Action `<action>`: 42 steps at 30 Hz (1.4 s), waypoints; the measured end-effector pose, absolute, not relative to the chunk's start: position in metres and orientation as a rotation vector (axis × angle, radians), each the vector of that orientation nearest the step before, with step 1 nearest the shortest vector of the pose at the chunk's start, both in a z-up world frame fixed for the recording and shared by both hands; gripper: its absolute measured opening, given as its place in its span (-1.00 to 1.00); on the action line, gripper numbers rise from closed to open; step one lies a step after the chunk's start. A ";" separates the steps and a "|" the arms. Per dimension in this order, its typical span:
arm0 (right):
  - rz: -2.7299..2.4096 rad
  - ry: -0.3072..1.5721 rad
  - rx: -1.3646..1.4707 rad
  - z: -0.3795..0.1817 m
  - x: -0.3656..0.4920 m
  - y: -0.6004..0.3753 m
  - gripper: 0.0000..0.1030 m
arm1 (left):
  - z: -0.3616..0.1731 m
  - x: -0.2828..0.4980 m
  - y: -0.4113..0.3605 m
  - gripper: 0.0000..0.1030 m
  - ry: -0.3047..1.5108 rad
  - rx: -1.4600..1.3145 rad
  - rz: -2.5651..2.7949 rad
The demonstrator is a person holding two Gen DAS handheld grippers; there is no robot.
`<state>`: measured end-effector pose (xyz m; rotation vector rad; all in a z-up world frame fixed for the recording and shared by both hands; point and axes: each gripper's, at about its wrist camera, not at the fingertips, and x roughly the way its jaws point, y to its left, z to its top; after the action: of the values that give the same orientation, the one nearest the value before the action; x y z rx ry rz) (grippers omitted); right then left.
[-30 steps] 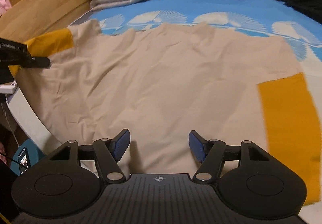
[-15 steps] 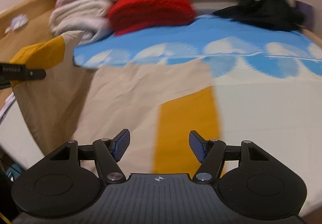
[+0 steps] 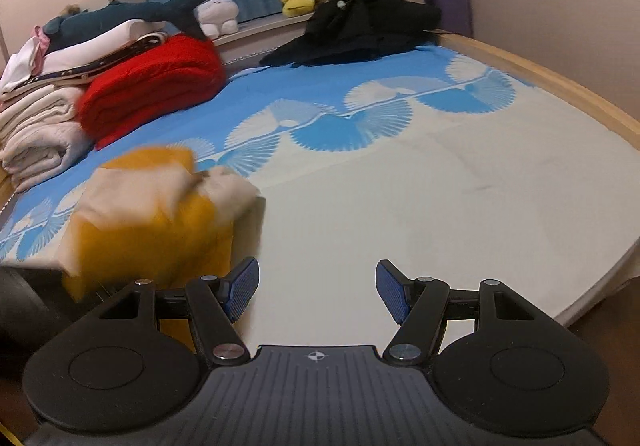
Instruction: Fold large clothes
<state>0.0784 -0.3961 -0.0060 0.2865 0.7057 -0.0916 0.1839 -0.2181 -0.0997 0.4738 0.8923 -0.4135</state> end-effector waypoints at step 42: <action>0.028 0.715 0.489 -0.018 0.115 -0.369 -0.93 | -0.018 0.289 0.011 0.52 1.044 -0.010 -0.188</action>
<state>0.1152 -0.3694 -0.0182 0.4894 0.7150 0.0283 0.2894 0.0112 -0.0178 -0.0101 1.0442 -0.1880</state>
